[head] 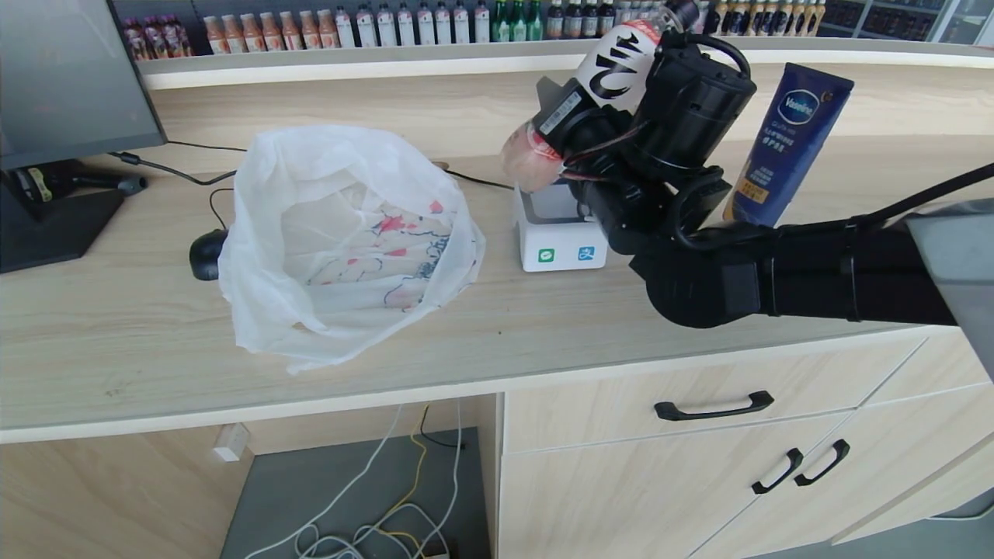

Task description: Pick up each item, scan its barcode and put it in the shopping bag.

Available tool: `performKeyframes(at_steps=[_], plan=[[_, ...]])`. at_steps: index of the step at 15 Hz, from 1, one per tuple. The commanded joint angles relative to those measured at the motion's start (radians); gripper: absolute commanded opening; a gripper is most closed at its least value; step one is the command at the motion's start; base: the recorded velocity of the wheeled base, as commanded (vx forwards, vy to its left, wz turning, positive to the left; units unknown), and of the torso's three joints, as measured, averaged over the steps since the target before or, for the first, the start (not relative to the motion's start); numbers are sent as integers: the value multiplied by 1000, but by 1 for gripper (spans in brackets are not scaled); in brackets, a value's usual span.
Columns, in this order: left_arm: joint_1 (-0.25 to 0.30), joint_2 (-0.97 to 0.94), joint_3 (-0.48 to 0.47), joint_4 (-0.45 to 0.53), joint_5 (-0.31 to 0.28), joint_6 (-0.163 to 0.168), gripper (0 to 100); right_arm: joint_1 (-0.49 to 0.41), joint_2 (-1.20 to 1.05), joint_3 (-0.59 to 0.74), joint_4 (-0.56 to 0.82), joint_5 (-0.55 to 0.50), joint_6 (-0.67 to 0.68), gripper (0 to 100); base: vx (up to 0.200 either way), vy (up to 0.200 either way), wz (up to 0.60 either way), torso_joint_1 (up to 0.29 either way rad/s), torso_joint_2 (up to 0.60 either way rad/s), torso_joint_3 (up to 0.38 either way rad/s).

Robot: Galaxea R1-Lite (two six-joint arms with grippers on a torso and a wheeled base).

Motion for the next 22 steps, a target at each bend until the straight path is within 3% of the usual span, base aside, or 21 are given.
performKeyframes(at_steps=[1,8,22], plan=[[0,0,0,1,0,0,100,-1,7,-1,0,0,5,0,0,0,0,0,0,0],[0,0,0,1,0,0,100,-54,20,-100,178,-31,202,0,0,0,0,0,0,0],[0,0,0,1,0,0,100,-35,17,-100,270,-34,369,0,0,0,0,0,0,0]])
